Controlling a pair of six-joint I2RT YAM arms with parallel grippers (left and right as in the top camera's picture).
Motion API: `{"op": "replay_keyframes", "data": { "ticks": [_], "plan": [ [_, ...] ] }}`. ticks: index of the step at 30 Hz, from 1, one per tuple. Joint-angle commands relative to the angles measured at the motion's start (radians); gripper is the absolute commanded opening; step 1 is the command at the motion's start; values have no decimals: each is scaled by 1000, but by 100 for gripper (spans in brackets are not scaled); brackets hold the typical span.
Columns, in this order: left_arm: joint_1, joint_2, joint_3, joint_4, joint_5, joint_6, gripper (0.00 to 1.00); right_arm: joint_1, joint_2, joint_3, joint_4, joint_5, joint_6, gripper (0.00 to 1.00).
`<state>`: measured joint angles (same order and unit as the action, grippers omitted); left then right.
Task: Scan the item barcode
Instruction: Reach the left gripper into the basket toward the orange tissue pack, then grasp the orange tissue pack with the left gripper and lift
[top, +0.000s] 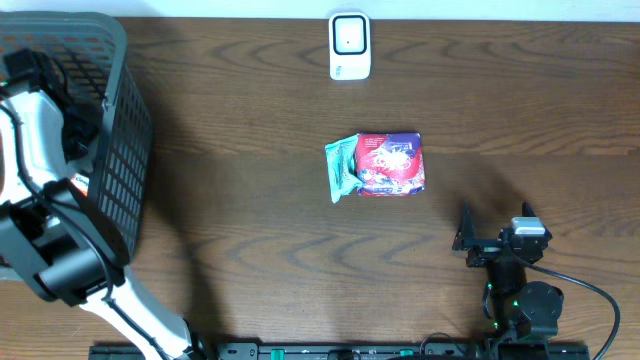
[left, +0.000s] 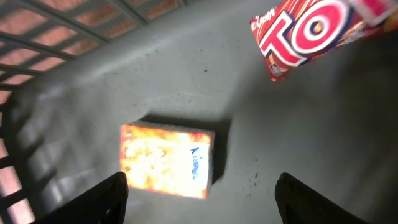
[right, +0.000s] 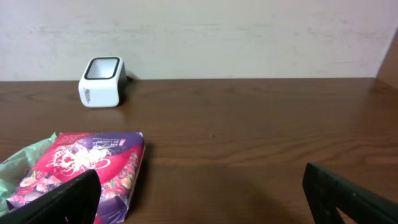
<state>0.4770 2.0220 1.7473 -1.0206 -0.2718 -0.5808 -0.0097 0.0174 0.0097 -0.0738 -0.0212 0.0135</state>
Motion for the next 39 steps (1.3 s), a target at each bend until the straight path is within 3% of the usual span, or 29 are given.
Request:
{"op": "replay_keyframes", "data": {
  "ticks": [1, 11, 14, 15, 19, 22, 26, 31, 39],
  "plan": [
    [7, 3, -18, -13, -10, -16, 76, 7, -4, -4, -1, 8, -11, 99],
    [51, 64, -150, 61, -10, -43, 75, 7, -4, -4, 0, 8, -11, 99],
    [55, 84, -164, 82, -6, -42, 69, 7, -4, -4, -1, 8, -11, 99],
    [55, 89, -173, 90, -6, -42, 64, 7, -4, -4, 0, 8, -11, 99],
    [55, 90, -183, 99, -5, -43, 20, 7, -4, -4, -1, 8, -11, 99],
    [55, 89, -169, 94, -2, -42, 8, 7, -4, -4, -1, 8, -11, 99],
    [55, 70, -121, 37, 12, -42, 7, 7, -4, -4, -1, 8, -11, 99],
    [55, -82, -42, -7, 162, -42, 8, 7, -4, -4, -1, 8, -11, 99],
    [55, -487, -36, 174, 404, 90, 7, 7, -4, -4, -1, 8, -11, 99]
  ]
}}
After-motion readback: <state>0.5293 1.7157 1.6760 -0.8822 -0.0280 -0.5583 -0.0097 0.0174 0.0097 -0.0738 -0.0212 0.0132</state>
